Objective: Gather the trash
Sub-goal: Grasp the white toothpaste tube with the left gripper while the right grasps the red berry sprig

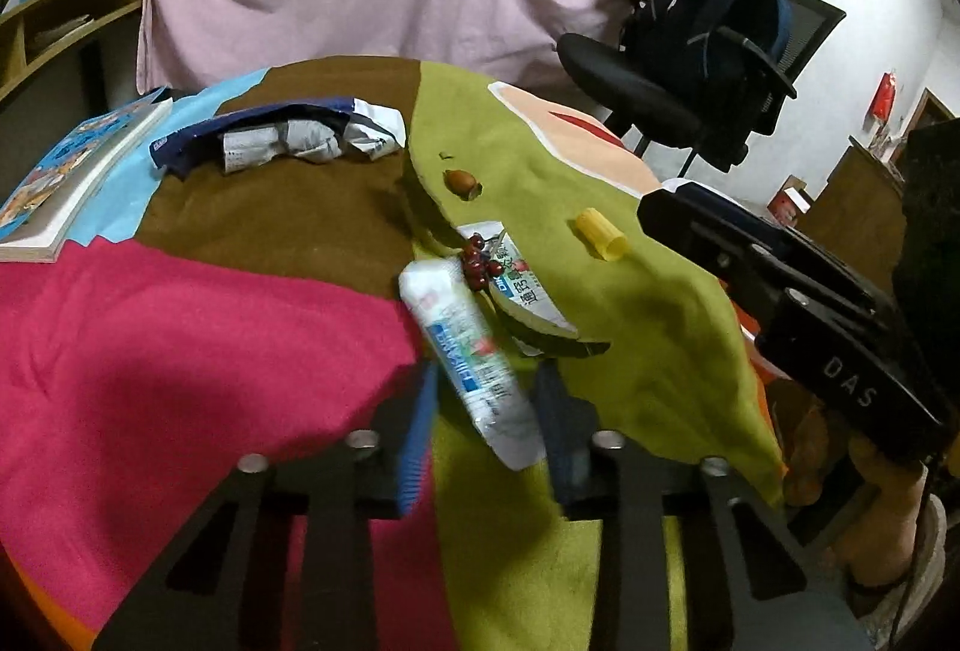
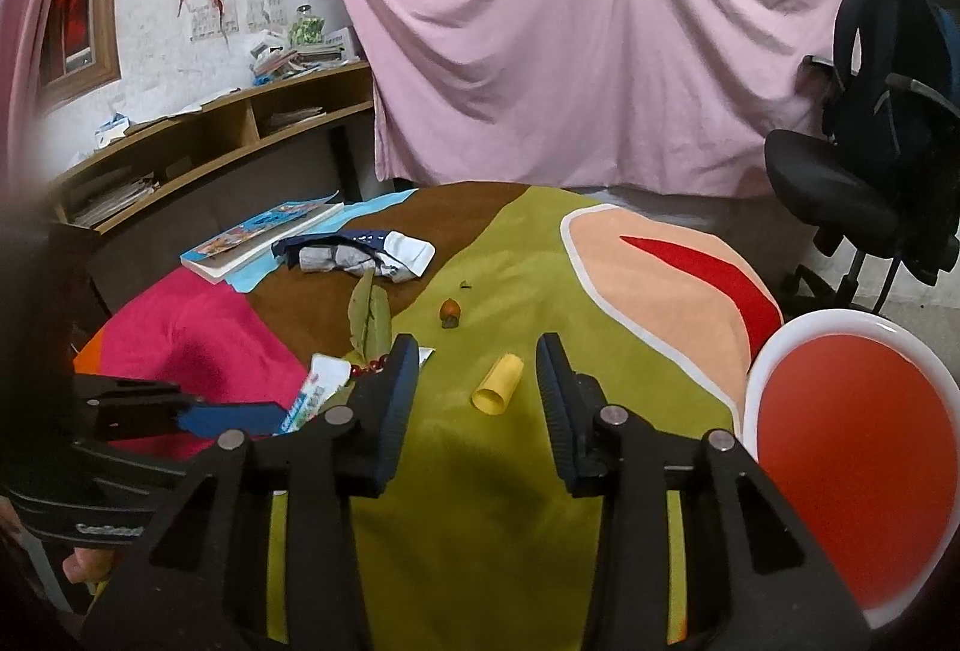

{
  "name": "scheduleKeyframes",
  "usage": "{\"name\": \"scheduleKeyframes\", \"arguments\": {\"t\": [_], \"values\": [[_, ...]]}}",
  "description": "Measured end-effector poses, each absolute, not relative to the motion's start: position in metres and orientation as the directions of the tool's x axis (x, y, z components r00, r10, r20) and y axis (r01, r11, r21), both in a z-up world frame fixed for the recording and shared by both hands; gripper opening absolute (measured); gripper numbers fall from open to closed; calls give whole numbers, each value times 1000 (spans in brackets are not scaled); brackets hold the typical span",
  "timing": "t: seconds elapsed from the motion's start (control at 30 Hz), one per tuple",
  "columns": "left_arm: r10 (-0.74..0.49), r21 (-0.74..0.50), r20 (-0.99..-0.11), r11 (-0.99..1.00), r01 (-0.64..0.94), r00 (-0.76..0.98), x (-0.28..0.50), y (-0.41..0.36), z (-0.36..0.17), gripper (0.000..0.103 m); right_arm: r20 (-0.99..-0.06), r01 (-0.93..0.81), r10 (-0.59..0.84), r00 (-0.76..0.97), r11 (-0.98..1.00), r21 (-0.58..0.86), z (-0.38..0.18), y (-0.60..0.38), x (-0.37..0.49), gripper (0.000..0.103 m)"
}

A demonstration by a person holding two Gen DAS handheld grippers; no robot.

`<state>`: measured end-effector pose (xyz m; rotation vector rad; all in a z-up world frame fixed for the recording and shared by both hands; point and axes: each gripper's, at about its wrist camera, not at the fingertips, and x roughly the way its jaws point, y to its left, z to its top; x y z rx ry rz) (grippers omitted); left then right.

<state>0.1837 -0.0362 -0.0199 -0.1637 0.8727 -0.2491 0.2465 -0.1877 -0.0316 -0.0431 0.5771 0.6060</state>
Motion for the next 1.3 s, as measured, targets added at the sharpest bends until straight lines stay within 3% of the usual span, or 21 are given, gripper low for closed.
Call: {"name": "scheduleKeyframes", "arguments": {"t": [0.03,0.1,0.23,0.83,0.9,1.03,1.3], "values": [[-283,-246,-735,958,146,616,183,-35,-21,20,-527,-551,526,668,825,125,-31,-187,247,68],[-275,-249,-739,960,129,615,182,-32,-21,7,-533,-555,525,663,823,120,-32,-184,247,68],[-256,-252,-742,963,96,620,180,-21,-22,3,-553,-566,525,647,817,114,-34,-177,248,68],[-127,-253,-713,964,-83,689,167,36,-15,3,-671,-703,574,470,703,109,-50,-117,269,67],[-124,-258,-710,962,-91,693,166,40,-15,3,-694,-710,554,460,699,88,-54,-109,272,63],[-120,-262,-705,960,-100,699,166,40,-13,3,-722,-714,524,452,698,59,-59,-102,271,41],[-114,-270,-661,958,-94,742,162,35,-4,3,-664,-702,542,515,711,36,-49,-113,260,39]]}}
